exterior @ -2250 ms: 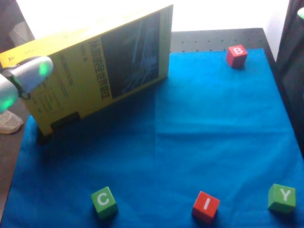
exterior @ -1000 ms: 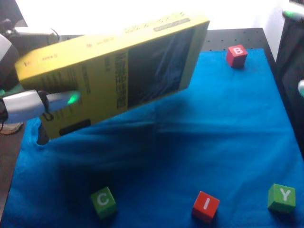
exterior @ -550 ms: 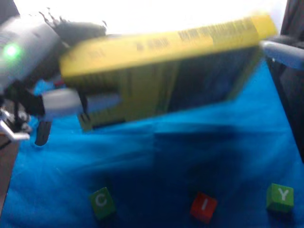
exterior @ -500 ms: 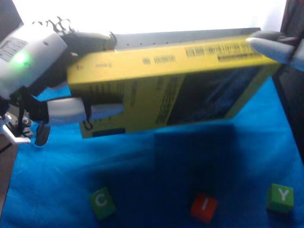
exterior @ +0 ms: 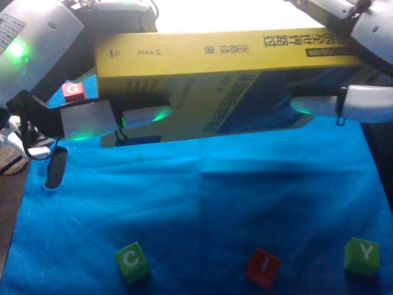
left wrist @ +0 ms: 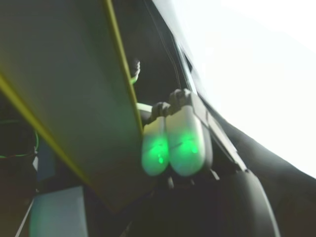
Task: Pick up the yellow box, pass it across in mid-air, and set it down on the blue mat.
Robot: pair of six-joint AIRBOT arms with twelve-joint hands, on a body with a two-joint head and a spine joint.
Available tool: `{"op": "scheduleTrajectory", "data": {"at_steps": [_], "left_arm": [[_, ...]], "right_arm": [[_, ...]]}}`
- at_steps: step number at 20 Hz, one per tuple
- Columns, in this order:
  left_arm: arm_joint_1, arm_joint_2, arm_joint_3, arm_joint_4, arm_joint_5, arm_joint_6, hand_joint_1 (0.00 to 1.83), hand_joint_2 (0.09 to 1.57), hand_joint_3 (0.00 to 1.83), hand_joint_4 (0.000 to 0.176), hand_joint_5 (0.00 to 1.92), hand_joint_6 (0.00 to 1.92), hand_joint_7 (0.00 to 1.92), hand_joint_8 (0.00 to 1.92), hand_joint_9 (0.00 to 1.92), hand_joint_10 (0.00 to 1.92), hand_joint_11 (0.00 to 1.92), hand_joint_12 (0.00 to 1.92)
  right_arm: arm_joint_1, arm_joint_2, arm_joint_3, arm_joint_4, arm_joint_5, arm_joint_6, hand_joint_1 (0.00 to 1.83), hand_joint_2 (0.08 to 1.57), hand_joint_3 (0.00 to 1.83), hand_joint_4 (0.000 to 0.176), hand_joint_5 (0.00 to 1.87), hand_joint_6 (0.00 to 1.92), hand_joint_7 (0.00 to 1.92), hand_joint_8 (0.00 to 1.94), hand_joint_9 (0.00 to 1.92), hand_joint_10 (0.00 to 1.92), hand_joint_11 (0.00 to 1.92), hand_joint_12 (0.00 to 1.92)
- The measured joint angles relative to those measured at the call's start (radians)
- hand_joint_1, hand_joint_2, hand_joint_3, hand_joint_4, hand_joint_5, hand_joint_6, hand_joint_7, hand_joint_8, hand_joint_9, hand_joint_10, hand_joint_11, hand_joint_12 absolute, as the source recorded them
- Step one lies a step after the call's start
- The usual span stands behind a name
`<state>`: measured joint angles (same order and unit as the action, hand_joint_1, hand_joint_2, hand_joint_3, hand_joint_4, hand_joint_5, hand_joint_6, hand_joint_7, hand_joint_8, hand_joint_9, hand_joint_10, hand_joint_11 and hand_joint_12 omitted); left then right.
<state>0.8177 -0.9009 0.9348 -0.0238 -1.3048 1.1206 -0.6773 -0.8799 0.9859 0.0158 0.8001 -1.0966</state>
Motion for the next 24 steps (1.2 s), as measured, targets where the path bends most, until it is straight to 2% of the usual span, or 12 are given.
{"op": "scheduleTrajectory", "data": {"at_steps": [1, 3, 4, 8, 14, 15, 16, 17, 18, 20, 21, 24], "left_arm": [[0.000, 0.001, -0.001, 0.005, -0.009, 0.008, 1.15, 1.21, 0.00, 0.000, 1.22, 1.92, 1.46, 1.92, 1.54, 1.92, 1.61, 1.92], [0.000, 0.002, -0.001, 0.008, -0.024, 0.015, 1.14, 1.20, 0.00, 0.000, 1.23, 1.92, 1.46, 1.92, 1.54, 1.92, 1.61, 1.92], [0.000, 0.002, -0.001, 0.023, -0.025, 0.018, 1.16, 1.20, 0.00, 0.000, 1.23, 1.92, 1.46, 1.92, 1.54, 1.92, 1.61, 1.92], [0.000, 0.006, -0.001, 0.043, -0.024, 0.014, 1.12, 1.21, 0.00, 0.000, 1.21, 1.92, 1.46, 1.92, 1.54, 1.92, 1.61, 1.92], [0.008, 0.008, -0.001, 0.000, -0.039, -0.002, 1.12, 1.21, 0.00, 0.000, 1.21, 1.92, 1.46, 1.92, 1.54, 1.92, 1.61, 1.92], [0.013, 0.008, -0.002, -0.012, -0.038, -0.007, 0.53, 1.25, 0.02, 0.000, 0.43, 0.80, 0.50, 0.70, 0.42, 0.88, 0.32, 1.48], [0.022, 0.008, -0.006, -0.021, -0.033, 0.000, 0.44, 1.29, 0.00, 0.009, 0.22, 0.24, 0.15, 0.18, 0.08, 0.18, 0.06, 0.30], [0.031, 0.010, -0.010, -0.051, -0.006, 0.011, 0.42, 1.30, 0.00, 0.010, 0.11, 0.09, 0.03, 0.03, 0.02, 0.03, 0.01, 0.06], [0.046, 0.011, -0.011, -0.094, 0.015, 0.007, 0.41, 1.26, 0.00, 0.045, 0.02, 0.02, 0.01, 0.01, 0.00, 0.01, 0.00, 0.01], [0.066, 0.021, -0.013, -0.123, 0.028, 0.005, 0.37, 1.20, 0.00, 0.051, 0.00, 0.00, 0.00, 0.00, 0.00, 0.00, 0.00, 0.00], [0.072, 0.023, -0.013, -0.127, 0.021, 0.005, 0.43, 1.18, 0.00, 0.075, 0.00, 0.00, 0.00, 0.00, 0.00, 0.00, 0.00, 0.00], [0.116, 0.050, -0.033, -0.168, 0.012, 0.015, 0.36, 1.21, 0.00, 0.072, 0.00, 0.00, 0.00, 0.00, 0.00, 0.00, 0.00, 0.00]], "right_arm": [[0.003, -0.010, 0.008, 0.003, -0.008, 0.010, 0.96, 1.26, 0.10, 0.000, 0.46, 1.56, 0.74, 1.68, 0.85, 1.70, 0.89, 1.75], [0.014, -0.024, 0.012, 0.005, -0.025, 0.024, 1.35, 1.18, 0.06, 0.000, 1.16, 1.91, 1.43, 1.93, 1.56, 1.91, 1.63, 1.91], [0.013, -0.026, 0.013, -0.011, -0.039, 0.024, 1.40, 1.18, 0.05, 0.000, 1.26, 1.92, 1.54, 1.94, 1.65, 1.92, 1.73, 1.92], [0.013, -0.025, 0.014, -0.045, -0.071, 0.018, 1.54, 1.18, 0.06, 0.000, 1.22, 1.92, 1.43, 1.94, 1.54, 1.92, 1.62, 1.92], [0.087, 0.012, -0.005, -0.106, -0.104, 0.010, 1.44, 1.21, 0.06, 0.000, 1.16, 1.92, 1.37, 1.94, 1.50, 1.92, 1.59, 1.92], [0.089, 0.024, -0.016, -0.113, -0.103, 0.010, 1.43, 1.20, 0.06, 0.000, 1.16, 1.92, 1.37, 1.94, 1.51, 1.92, 1.59, 1.92], [0.088, 0.038, -0.031, -0.115, -0.103, 0.010, 1.43, 1.20, 0.06, 0.000, 1.15, 1.92, 1.36, 1.94, 1.51, 1.92, 1.61, 1.92], [0.088, 0.050, -0.039, -0.113, -0.102, 0.003, 1.42, 1.20, 0.06, 0.000, 1.14, 1.92, 1.37, 1.94, 1.51, 1.92, 1.59, 1.92], [0.088, 0.064, -0.039, -0.097, -0.096, -0.003, 1.42, 1.19, 0.06, 0.000, 1.14, 1.92, 1.37, 1.94, 1.51, 1.92, 1.59, 1.92], [0.088, 0.079, -0.039, -0.064, -0.074, -0.008, 1.49, 1.15, 0.04, 0.000, 1.17, 1.92, 1.40, 1.94, 1.53, 1.92, 1.61, 1.92], [0.088, 0.086, -0.047, -0.063, -0.067, -0.009, 1.57, 1.13, 0.04, 0.000, 1.19, 1.92, 1.44, 1.94, 1.60, 1.92, 1.67, 1.92], [0.088, 0.127, -0.098, -0.098, -0.046, -0.002, 1.58, 1.14, 0.04, 0.000, 1.18, 1.92, 1.43, 1.94, 1.58, 1.92, 1.66, 1.92]]}}
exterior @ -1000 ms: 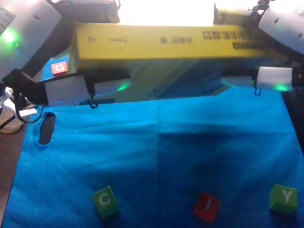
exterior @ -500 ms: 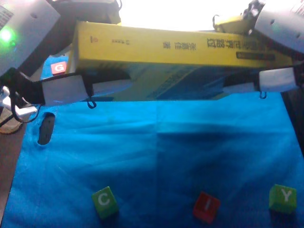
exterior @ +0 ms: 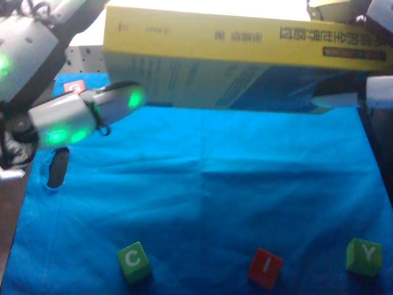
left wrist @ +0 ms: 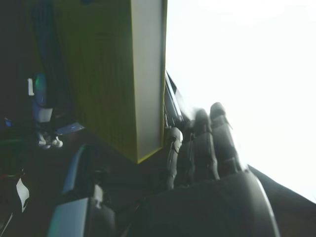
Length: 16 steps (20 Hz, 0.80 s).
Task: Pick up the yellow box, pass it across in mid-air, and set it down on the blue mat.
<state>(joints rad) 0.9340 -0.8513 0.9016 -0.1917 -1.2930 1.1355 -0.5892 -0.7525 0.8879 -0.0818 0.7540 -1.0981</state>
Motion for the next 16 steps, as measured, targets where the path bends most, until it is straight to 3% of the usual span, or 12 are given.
{"op": "scheduleTrajectory", "data": {"at_steps": [3, 6, 8, 11, 12, 13, 14, 15, 16], "left_arm": [[0.092, 0.036, -0.021, -0.111, -0.069, 0.006, 0.35, 1.21, 0.00, 0.108, 0.00, 0.00, 0.00, 0.00, 0.00, 0.00, 0.00, 0.00], [0.139, 0.063, -0.037, -0.204, -0.128, 0.025, 0.34, 1.26, 0.01, 0.101, 0.00, 0.00, 0.00, 0.00, 0.00, 0.00, 0.00, 0.00], [0.149, 0.064, -0.043, -0.192, -0.149, 0.024, 0.36, 1.26, 0.01, 0.100, 0.00, 0.00, 0.00, 0.00, 0.00, 0.00, 0.00, 0.00], [0.150, 0.065, -0.043, -0.192, -0.149, 0.025, 0.36, 1.26, 0.01, 0.120, 0.00, 0.00, 0.00, 0.00, 0.00, 0.00, 0.00, 0.00], [0.150, 0.065, -0.043, -0.199, -0.148, 0.025, 0.39, 1.27, 0.01, 0.103, 0.00, 0.00, 0.00, 0.00, 0.00, 0.00, 0.00, 0.00], [0.150, 0.065, -0.043, -0.200, -0.146, 0.025, 0.39, 1.28, 0.01, 0.111, 0.00, 0.00, 0.00, 0.00, 0.00, 0.00, 0.00, 0.00], [0.150, 0.065, -0.043, -0.199, -0.146, 0.025, 0.40, 1.28, 0.01, 0.106, 0.00, 0.00, 0.00, 0.00, 0.00, 0.00, 0.00, 0.00], [0.150, 0.065, -0.043, -0.198, -0.146, 0.025, 0.40, 1.28, 0.01, 0.126, 0.00, 0.00, 0.00, 0.00, 0.00, 0.00, 0.00, 0.00], [0.150, 0.065, -0.043, -0.198, -0.146, 0.025, 0.40, 1.28, 0.01, 0.118, 0.00, 0.00, 0.00, 0.00, 0.00, 0.00, 0.00, 0.00]], "right_arm": [[-0.040, 0.054, -0.018, 0.029, 0.014, -0.002, 1.65, 1.14, 0.03, 0.000, 1.17, 1.92, 1.42, 1.94, 1.56, 1.92, 1.64, 1.92], [-0.121, 0.103, -0.046, 0.075, 0.006, -0.006, 1.63, 1.13, 0.03, 0.000, 1.14, 1.92, 1.40, 1.94, 1.54, 1.92, 1.60, 1.92], [-0.182, 0.141, -0.078, 0.104, 0.021, -0.005, 1.66, 1.11, 0.01, 0.000, 1.12, 1.92, 1.36, 1.94, 1.50, 1.92, 1.57, 1.92], [-0.233, 0.186, -0.104, 0.119, 0.043, -0.005, 1.65, 1.14, 0.02, 0.000, 1.11, 1.92, 1.40, 1.94, 1.53, 1.92, 1.61, 1.92], [-0.245, 0.199, -0.105, 0.136, 0.050, -0.005, 1.62, 1.16, 0.03, 0.000, 1.09, 1.92, 1.38, 1.94, 1.52, 1.92, 1.60, 1.92], [-0.251, 0.204, -0.105, 0.150, 0.056, -0.005, 1.59, 1.16, 0.03, 0.000, 1.08, 1.92, 1.37, 1.94, 1.51, 1.92, 1.59, 1.92], [-0.260, 0.209, -0.105, 0.171, 0.059, -0.005, 1.60, 1.16, 0.03, 0.000, 1.10, 1.92, 1.38, 1.94, 1.51, 1.92, 1.60, 1.92], [-0.262, 0.209, -0.103, 0.171, 0.060, -0.005, 1.61, 1.16, 0.03, 0.000, 1.12, 1.92, 1.40, 1.94, 1.54, 1.92, 1.62, 1.92], [-0.262, 0.208, -0.100, 0.173, 0.052, -0.004, 1.62, 1.15, 0.03, 0.000, 1.09, 1.92, 1.37, 1.94, 1.51, 1.92, 1.59, 1.92]]}}
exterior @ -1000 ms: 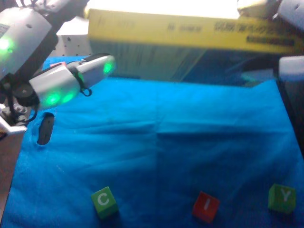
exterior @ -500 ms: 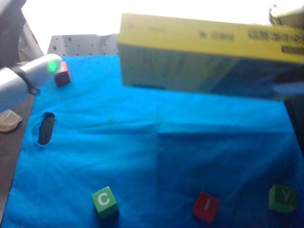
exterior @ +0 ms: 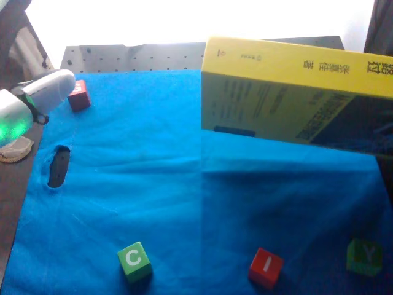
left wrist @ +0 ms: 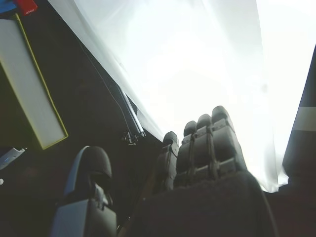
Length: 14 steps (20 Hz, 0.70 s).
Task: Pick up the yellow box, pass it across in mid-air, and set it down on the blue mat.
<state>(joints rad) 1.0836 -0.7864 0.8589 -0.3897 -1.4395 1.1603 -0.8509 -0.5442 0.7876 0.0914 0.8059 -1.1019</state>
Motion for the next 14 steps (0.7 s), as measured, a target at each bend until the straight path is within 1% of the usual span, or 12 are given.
{"op": "scheduleTrajectory", "data": {"at_steps": [2, 4, 5, 6, 7, 8, 9, 10, 11, 12, 13, 14], "left_arm": [[0.000, 0.000, 0.000, -0.001, -0.001, 0.000, 0.42, 1.30, 0.01, 0.137, 0.00, 0.00, 0.00, 0.00, 0.00, 0.00, 0.00, 0.00], [0.000, 0.000, 0.000, 0.000, 0.000, 0.000, 0.43, 1.30, 0.01, 0.125, 0.00, 0.00, 0.00, 0.00, 0.00, 0.00, 0.00, 0.00], [0.000, 0.000, 0.000, -0.002, 0.000, 0.000, 0.43, 1.30, 0.01, 0.113, 0.00, 0.00, 0.00, 0.00, 0.00, 0.00, 0.00, 0.00], [0.000, 0.000, 0.000, -0.003, 0.000, 0.000, 0.43, 1.31, 0.01, 0.107, 0.00, 0.00, 0.00, 0.00, 0.00, 0.00, 0.00, 0.00], [0.000, 0.000, 0.000, -0.002, 0.000, 0.000, 0.46, 1.31, 0.01, 0.096, 0.00, 0.00, 0.00, 0.00, 0.00, 0.00, 0.00, 0.00], [0.000, -0.001, 0.000, -0.001, 0.000, 0.000, 0.49, 1.31, 0.01, 0.093, 0.00, 0.00, 0.00, 0.00, 0.00, 0.00, 0.00, 0.00], [0.000, -0.001, 0.000, 0.000, 0.000, 0.000, 0.49, 1.32, 0.01, 0.097, 0.00, 0.00, 0.00, 0.00, 0.00, 0.00, 0.00, 0.00], [0.000, -0.001, 0.000, -0.002, 0.001, 0.000, 0.47, 1.32, 0.01, 0.104, 0.00, 0.00, 0.00, 0.00, 0.00, 0.00, 0.00, 0.00], [0.000, -0.001, 0.000, -0.003, 0.000, 0.000, 0.47, 1.32, 0.00, 0.097, 0.00, 0.00, 0.00, 0.00, 0.00, 0.00, 0.00, 0.00], [0.000, -0.001, 0.000, -0.003, 0.001, 0.000, 0.48, 1.32, 0.00, 0.098, 0.00, 0.00, 0.00, 0.00, 0.00, 0.00, 0.00, 0.00], [0.000, -0.002, 0.000, -0.001, 0.000, 0.000, 0.47, 1.32, 0.00, 0.102, 0.00, 0.00, 0.00, 0.00, 0.00, 0.00, 0.00, 0.00], [0.000, -0.003, 0.000, -0.001, 0.000, 0.000, 0.45, 1.32, 0.00, 0.099, 0.00, 0.00, 0.00, 0.00, 0.00, 0.00, 0.00, 0.00]], "right_arm": [[0.000, -0.022, 0.023, 0.022, -0.013, 0.000, 1.62, 1.14, 0.02, 0.000, 1.04, 1.92, 1.21, 1.94, 1.34, 1.92, 1.43, 1.92], [0.000, -0.046, 0.042, 0.047, -0.045, -0.001, 1.60, 1.15, 0.02, 0.000, 1.03, 1.92, 1.25, 1.94, 1.38, 1.92, 1.47, 1.92], [0.000, -0.053, 0.045, 0.050, -0.065, -0.001, 1.52, 1.16, 0.03, 0.000, 1.06, 1.92, 1.26, 1.94, 1.38, 1.92, 1.48, 1.92], [0.000, -0.060, 0.048, 0.050, -0.084, 0.000, 1.53, 1.16, 0.02, 0.000, 1.05, 1.92, 1.25, 1.94, 1.38, 1.92, 1.48, 1.92], [0.000, -0.064, 0.050, 0.049, -0.098, 0.000, 1.58, 1.14, 0.01, 0.000, 1.04, 1.92, 1.25, 1.94, 1.39, 1.92, 1.49, 1.92], [0.000, -0.065, 0.059, 0.049, -0.106, 0.002, 1.61, 1.14, 0.01, 0.000, 1.04, 1.92, 1.27, 1.94, 1.41, 1.92, 1.50, 1.92], [0.000, -0.069, 0.068, 0.061, -0.108, 0.006, 1.59, 1.15, 0.01, 0.000, 1.03, 1.92, 1.25, 1.94, 1.38, 1.92, 1.46, 1.92], [0.000, -0.073, 0.074, 0.071, -0.110, 0.006, 1.48, 1.17, 0.02, 0.000, 0.98, 1.92, 1.20, 1.94, 1.35, 1.92, 1.45, 1.92], [0.000, -0.075, 0.079, 0.074, -0.111, 0.007, 1.27, 1.20, 0.03, 0.000, 0.91, 1.92, 1.09, 1.94, 1.24, 1.92, 1.36, 1.92], [0.000, -0.082, 0.085, 0.076, -0.111, 0.011, 1.04, 1.27, 0.06, 0.000, 0.68, 1.67, 0.89, 1.94, 1.04, 1.92, 1.17, 1.92], [0.000, -0.091, 0.092, 0.085, -0.111, 0.014, 0.97, 1.30, 0.04, 0.000, 0.63, 1.60, 0.77, 1.80, 0.91, 1.92, 1.03, 1.92], [0.000, -0.097, 0.100, 0.089, -0.112, 0.016, 0.87, 1.34, 0.02, 0.029, 0.57, 1.61, 0.72, 1.54, 0.86, 1.77, 0.94, 1.92]]}}
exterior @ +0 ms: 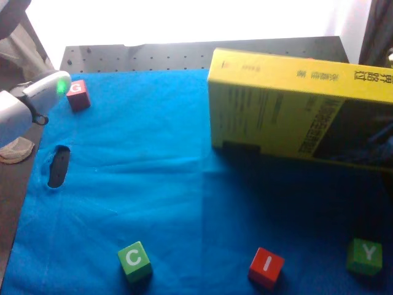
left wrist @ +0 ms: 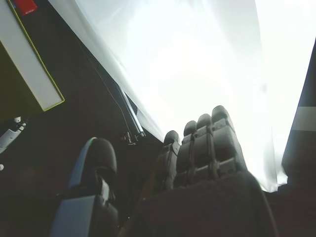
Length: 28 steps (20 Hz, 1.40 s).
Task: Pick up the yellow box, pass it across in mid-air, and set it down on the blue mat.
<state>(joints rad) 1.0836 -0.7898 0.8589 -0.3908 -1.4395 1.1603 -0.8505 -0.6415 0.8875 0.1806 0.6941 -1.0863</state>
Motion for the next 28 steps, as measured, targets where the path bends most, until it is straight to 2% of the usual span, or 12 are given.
{"op": "scheduleTrajectory", "data": {"at_steps": [1, 3, 4, 6, 9, 10, 11, 14, 19, 22, 23, 28], "left_arm": [[0.000, 0.000, 0.000, 0.000, 0.003, 0.000, 0.45, 1.33, 0.01, 0.083, 0.00, 0.00, 0.00, 0.00, 0.00, 0.00, 0.00, 0.00], [0.000, 0.000, 0.000, -0.002, 0.002, 0.000, 0.45, 1.33, 0.01, 0.087, 0.00, 0.00, 0.00, 0.00, 0.00, 0.00, 0.00, 0.00], [0.000, 0.000, 0.000, -0.001, 0.002, 0.000, 0.47, 1.34, 0.01, 0.080, 0.00, 0.00, 0.00, 0.00, 0.00, 0.00, 0.00, 0.00], [0.000, 0.000, 0.000, -0.002, 0.003, 0.000, 0.47, 1.34, 0.00, 0.089, 0.00, 0.00, 0.00, 0.00, 0.00, 0.00, 0.00, 0.00], [0.000, -0.005, 0.000, -0.006, 0.008, 0.000, 0.46, 1.35, 0.00, 0.083, 0.00, 0.00, 0.00, 0.00, 0.00, 0.00, 0.00, 0.00], [0.000, -0.005, 0.000, -0.006, 0.007, 0.000, 0.46, 1.35, 0.00, 0.092, 0.00, 0.00, 0.00, 0.00, 0.00, 0.00, 0.00, 0.00], [0.000, -0.005, 0.000, -0.006, 0.007, 0.000, 0.47, 1.35, 0.00, 0.097, 0.00, 0.00, 0.00, 0.00, 0.00, 0.00, 0.00, 0.00], [0.001, -0.005, 0.000, -0.006, 0.007, 0.000, 0.48, 1.35, 0.00, 0.083, 0.00, 0.00, 0.00, 0.00, 0.00, 0.00, 0.00, 0.00], [0.001, -0.005, 0.000, -0.008, 0.006, 0.000, 0.47, 1.36, 0.00, 0.076, 0.00, 0.00, 0.00, 0.00, 0.00, 0.00, 0.00, 0.00], [0.001, -0.006, 0.000, -0.008, 0.006, 0.000, 0.47, 1.36, 0.00, 0.067, 0.00, 0.00, 0.00, 0.00, 0.00, 0.00, 0.00, 0.00], [0.001, -0.006, 0.000, -0.007, 0.006, 0.000, 0.48, 1.36, 0.00, 0.072, 0.00, 0.00, 0.00, 0.00, 0.00, 0.00, 0.00, 0.00], [0.008, -0.006, 0.000, -0.007, -0.001, 0.000, 0.49, 1.35, 0.00, 0.089, 0.00, 0.00, 0.00, 0.00, 0.00, 0.00, 0.00, 0.00]], "right_arm": [[0.000, -0.007, 0.009, 0.010, -0.003, 0.000, 0.72, 1.28, 0.00, 0.000, 0.31, 0.82, 0.54, 0.96, 0.59, 1.35, 0.58, 1.80], [0.000, -0.021, 0.022, 0.019, -0.011, 0.000, 0.56, 1.26, 0.00, 0.000, 0.13, 0.12, 0.28, 0.15, 0.35, 0.64, 0.16, 1.54], [0.000, -0.026, 0.027, 0.021, -0.014, -0.005, 0.51, 1.25, 0.00, 0.050, 0.02, 0.02, 0.06, 0.03, 0.20, 0.33, 0.03, 1.38], [0.000, -0.030, 0.030, 0.029, -0.022, -0.007, 0.49, 1.26, 0.00, 0.087, 0.00, 0.00, 0.00, 0.00, 0.03, 0.06, 0.00, 1.27], [0.000, -0.030, 0.032, 0.030, -0.026, -0.007, 0.50, 1.20, 0.00, 0.108, 0.00, 0.00, 0.00, 0.00, 0.00, 0.00, 0.00, 0.12], [0.000, -0.031, 0.033, 0.032, -0.026, -0.007, 0.51, 1.19, 0.00, 0.094, 0.00, 0.00, 0.00, 0.00, 0.00, 0.00, 0.00, 0.02], [0.000, -0.032, 0.033, 0.033, -0.024, -0.008, 0.47, 1.18, 0.00, 0.084, 0.00, 0.00, 0.00, 0.00, 0.00, 0.00, 0.00, 0.00], [0.000, -0.023, 0.019, 0.032, -0.011, -0.012, 0.40, 1.16, 0.00, 0.172, 0.00, 0.00, 0.00, 0.00, 0.00, 0.00, 0.00, 0.00], [0.000, -0.002, -0.004, 0.019, 0.053, -0.015, 0.33, 1.15, 0.00, 0.171, 0.00, 0.00, 0.00, 0.00, 0.00, 0.00, 0.00, 0.00], [0.000, 0.011, -0.006, 0.027, 0.099, -0.015, 0.33, 1.14, 0.00, 0.145, 0.00, 0.00, 0.00, 0.00, 0.00, 0.00, 0.00, 0.00], [0.000, 0.011, -0.006, 0.027, 0.100, -0.015, 0.28, 1.14, 0.00, 0.110, 0.00, 0.00, 0.00, 0.00, 0.00, 0.00, 0.00, 0.00], [0.000, 0.042, -0.043, 0.006, 0.195, -0.015, 0.24, 1.13, 0.00, 0.175, 0.00, 0.00, 0.00, 0.00, 0.00, 0.00, 0.00, 0.00]]}}
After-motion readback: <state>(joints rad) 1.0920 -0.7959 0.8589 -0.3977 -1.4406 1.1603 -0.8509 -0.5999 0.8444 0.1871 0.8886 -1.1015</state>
